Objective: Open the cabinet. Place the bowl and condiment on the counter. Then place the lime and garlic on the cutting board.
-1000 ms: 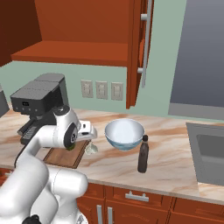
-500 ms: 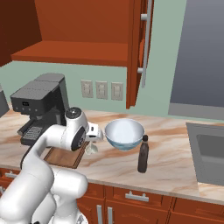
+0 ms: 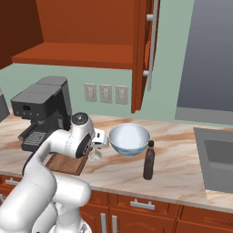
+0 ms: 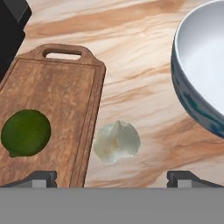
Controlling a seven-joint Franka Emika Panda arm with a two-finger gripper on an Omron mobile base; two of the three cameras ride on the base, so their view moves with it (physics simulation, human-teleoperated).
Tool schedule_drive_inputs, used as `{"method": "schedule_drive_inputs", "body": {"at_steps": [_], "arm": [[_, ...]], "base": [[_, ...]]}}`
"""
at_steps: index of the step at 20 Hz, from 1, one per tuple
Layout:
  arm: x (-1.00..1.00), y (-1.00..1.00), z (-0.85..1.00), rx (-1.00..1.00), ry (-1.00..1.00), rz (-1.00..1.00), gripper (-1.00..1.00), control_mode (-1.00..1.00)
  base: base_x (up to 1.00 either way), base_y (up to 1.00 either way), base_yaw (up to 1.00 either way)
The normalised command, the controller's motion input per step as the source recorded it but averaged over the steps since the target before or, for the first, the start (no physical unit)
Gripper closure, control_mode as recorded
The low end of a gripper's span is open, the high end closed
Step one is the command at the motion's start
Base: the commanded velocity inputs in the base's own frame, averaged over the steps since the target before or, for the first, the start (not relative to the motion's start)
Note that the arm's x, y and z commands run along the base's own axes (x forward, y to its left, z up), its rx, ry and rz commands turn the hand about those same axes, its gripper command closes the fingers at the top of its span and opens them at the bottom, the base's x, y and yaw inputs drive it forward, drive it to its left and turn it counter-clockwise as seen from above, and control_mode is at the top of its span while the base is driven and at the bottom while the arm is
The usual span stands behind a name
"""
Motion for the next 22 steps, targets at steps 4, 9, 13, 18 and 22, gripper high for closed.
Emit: {"method": "schedule_drive_inputs", "body": {"at_steps": [4, 9, 13, 18, 22], "arm": [[0.0, -0.02, 0.0, 0.02, 0.0, -0.12, -1.0, -1.0], [0.0, 0.0, 0.0, 0.02, -0.02, -0.15, -1.0, -1.0], [0.0, 0.0, 0.0, 0.02, -0.02, -0.14, -1.0, -1.0], [0.0, 0.0, 0.0, 0.04, -0.01, -0.07, -1.0, -1.0], [0.0, 0.0, -0.02, 0.01, 0.0, 0.0, -1.0, -1.0]], "base": [[0.0, 0.0, 0.0], [0.0, 0.0, 0.0], [0.0, 0.0, 0.0], [0.0, 0.0, 0.0], [0.0, 0.0, 0.0]]}}
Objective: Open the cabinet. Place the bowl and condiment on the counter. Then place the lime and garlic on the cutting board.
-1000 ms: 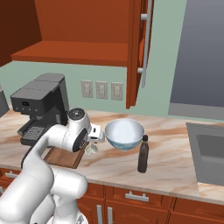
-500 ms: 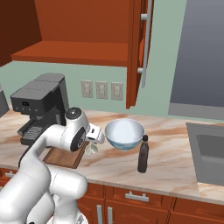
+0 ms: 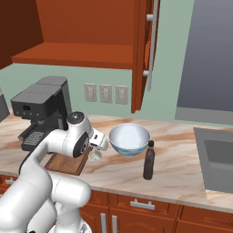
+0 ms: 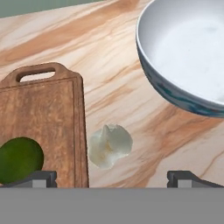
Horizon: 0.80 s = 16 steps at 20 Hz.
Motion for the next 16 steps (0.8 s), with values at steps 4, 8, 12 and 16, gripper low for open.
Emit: {"method": "schedule_drive_inputs", "body": {"at_steps": [4, 8, 12, 16], "arm": [[0.0, 0.0, -0.1, 0.0, 0.01, 0.0, -1.0, -1.0], [0.0, 0.0, -0.12, 0.0, 0.01, 0.0, -1.0, -1.0], [0.0, 0.0, -0.14, 0.0, 0.01, -0.01, -1.0, -1.0], [0.0, 0.0, -0.17, 0.0, 0.01, -0.01, -1.0, -1.0]], "base": [[0.0, 0.0, 0.0], [0.0, 0.0, 0.0], [0.0, 0.0, 0.0], [0.0, 0.0, 0.0]]}}
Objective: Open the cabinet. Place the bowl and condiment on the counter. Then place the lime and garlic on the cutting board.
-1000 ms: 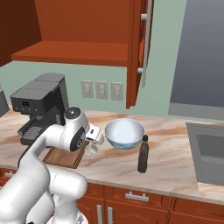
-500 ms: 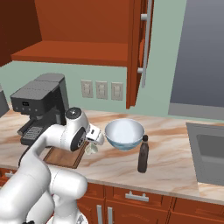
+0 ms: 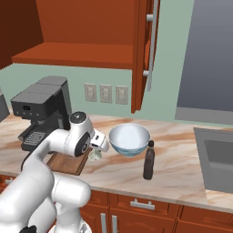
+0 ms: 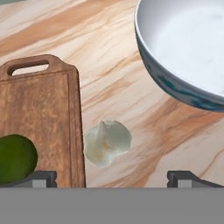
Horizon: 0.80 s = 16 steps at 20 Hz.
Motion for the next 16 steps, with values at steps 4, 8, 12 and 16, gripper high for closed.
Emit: {"method": "schedule_drive_inputs", "body": {"at_steps": [4, 8, 12, 16], "arm": [[0.0, 0.0, -0.19, 0.0, 0.0, -0.02, -1.0, -1.0], [0.0, 0.0, -0.2, 0.0, 0.0, -0.02, -1.0, -1.0], [0.0, 0.03, -0.22, 0.0, 0.01, -0.03, -1.0, -1.0], [0.0, 0.06, -0.28, 0.0, 0.01, -0.03, -1.0, -1.0]], "base": [[0.0, 0.0, 0.0], [0.0, 0.0, 0.0], [0.0, 0.0, 0.0], [0.0, 0.0, 0.0]]}}
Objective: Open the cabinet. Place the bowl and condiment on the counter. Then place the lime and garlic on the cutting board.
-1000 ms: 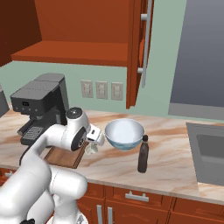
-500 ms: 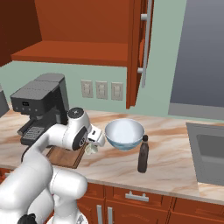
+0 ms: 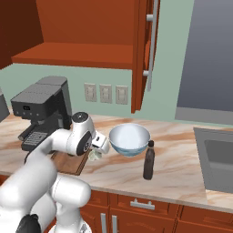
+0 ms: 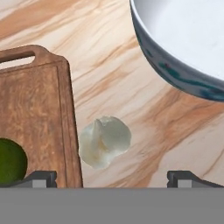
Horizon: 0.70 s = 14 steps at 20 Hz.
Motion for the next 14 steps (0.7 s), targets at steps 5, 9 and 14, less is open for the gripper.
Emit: {"method": "schedule_drive_inputs", "body": {"at_steps": [5, 9, 14], "arm": [[0.04, 0.1, -0.34, 0.0, 0.01, -0.03, -1.0, -1.0], [0.1, 0.03, -0.36, 0.0, 0.0, -0.02, -1.0, -1.0], [0.09, 0.0, -0.36, 0.0, 0.0, 0.0, -1.0, -1.0]], "base": [[0.0, 0.0, 0.0], [0.0, 0.0, 0.0], [0.0, 0.0, 0.0]]}}
